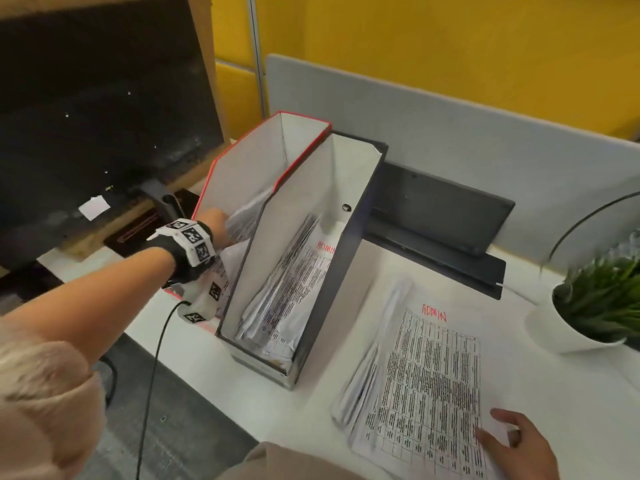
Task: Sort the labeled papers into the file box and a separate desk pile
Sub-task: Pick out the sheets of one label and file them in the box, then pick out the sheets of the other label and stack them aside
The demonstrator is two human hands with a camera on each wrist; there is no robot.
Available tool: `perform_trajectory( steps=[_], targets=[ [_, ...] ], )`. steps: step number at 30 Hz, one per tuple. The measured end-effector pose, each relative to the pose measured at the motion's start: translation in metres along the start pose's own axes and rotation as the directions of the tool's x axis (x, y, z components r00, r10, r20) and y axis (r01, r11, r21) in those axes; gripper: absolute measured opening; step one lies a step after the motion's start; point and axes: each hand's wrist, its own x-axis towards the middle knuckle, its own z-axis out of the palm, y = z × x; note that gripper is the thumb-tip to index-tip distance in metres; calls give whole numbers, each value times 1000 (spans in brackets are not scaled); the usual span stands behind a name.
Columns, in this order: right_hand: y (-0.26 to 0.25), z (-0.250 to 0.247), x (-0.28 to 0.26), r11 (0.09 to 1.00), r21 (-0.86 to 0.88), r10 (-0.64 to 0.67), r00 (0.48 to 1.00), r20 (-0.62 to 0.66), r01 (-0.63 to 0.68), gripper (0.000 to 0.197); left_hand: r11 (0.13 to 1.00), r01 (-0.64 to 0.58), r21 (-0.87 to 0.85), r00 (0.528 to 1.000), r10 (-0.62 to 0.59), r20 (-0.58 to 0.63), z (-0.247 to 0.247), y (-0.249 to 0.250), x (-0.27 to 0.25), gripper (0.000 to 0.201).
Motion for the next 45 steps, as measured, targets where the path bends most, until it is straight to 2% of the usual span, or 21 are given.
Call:
perform_trajectory(
  steps=[4,8,11,13,15,19,21,25,28,30,31,32,33,35,37,39,40,42,45],
  targets=[
    [4,2,0,1000,-1,-22,1000,-21,22,30,1000,9,15,996,-10,88,12,2,7,33],
    [7,4,1,1000,5,-14,999,-35,14,30,999,-40,17,995,39,94,15,1,9,37],
    [7,4,3,1000,-2,-10,1000,-18,10,31,998,-61,-15,998,61,24,9,2,8,43],
    [7,4,3,1000,2,-5,1000,-11,5,32,990,-72,-124,997,68,-37,-1,4,7,44],
    [6,4,3,1000,3,-1,1000,-3,1,32,964,-135,-228,985,105,-139,-14,12,0,36],
    [6,3,2,1000,5,2,999,33,-2,34,874,-352,-334,898,215,-383,-36,45,-29,22],
    [4,1,1,1000,7,3,999,53,-4,36,802,-459,-382,847,266,-459,-39,69,-48,19],
    [1,0,-2,1000,14,3,997,80,-4,38,629,-613,-479,765,318,-561,-28,118,-89,16],
    [1,1,-7,1000,2,18,997,81,-18,34,537,-719,-441,672,378,-636,-6,149,-120,16],
    [1,1,-11,1000,0,20,996,84,-20,31,456,-779,-430,621,473,-624,19,166,-138,16],
    [1,1,-13,1000,-5,20,996,87,-20,30,445,-796,-410,603,526,-600,35,172,-146,16],
    [1,1,-14,1000,-16,19,995,95,-17,29,462,-796,-392,605,571,-555,52,176,-151,16],
    [1,0,-15,1000,-29,11,994,108,-8,28,501,-774,-386,633,604,-484,71,179,-154,16],
    [0,0,-16,998,-59,-7,990,138,16,27,633,-670,-387,738,627,-252,108,179,-153,17],
    [0,-2,-17,996,-84,-17,988,152,30,28,771,-527,-357,818,575,33,140,175,-146,20],
    [-1,-3,-17,991,-124,-31,986,162,52,31,872,-423,-248,848,477,232,164,171,-140,29],
    [-2,-4,-17,986,-153,-38,985,166,64,32,902,-387,-194,863,428,269,172,170,-137,32],
    [-3,-5,-17,974,-212,-41,987,158,74,36,933,-333,-141,898,359,253,181,170,-133,34],
    [-6,-6,-18,966,-253,-22,989,149,60,36,939,-334,-79,916,343,210,188,173,-128,32]
  ],
)
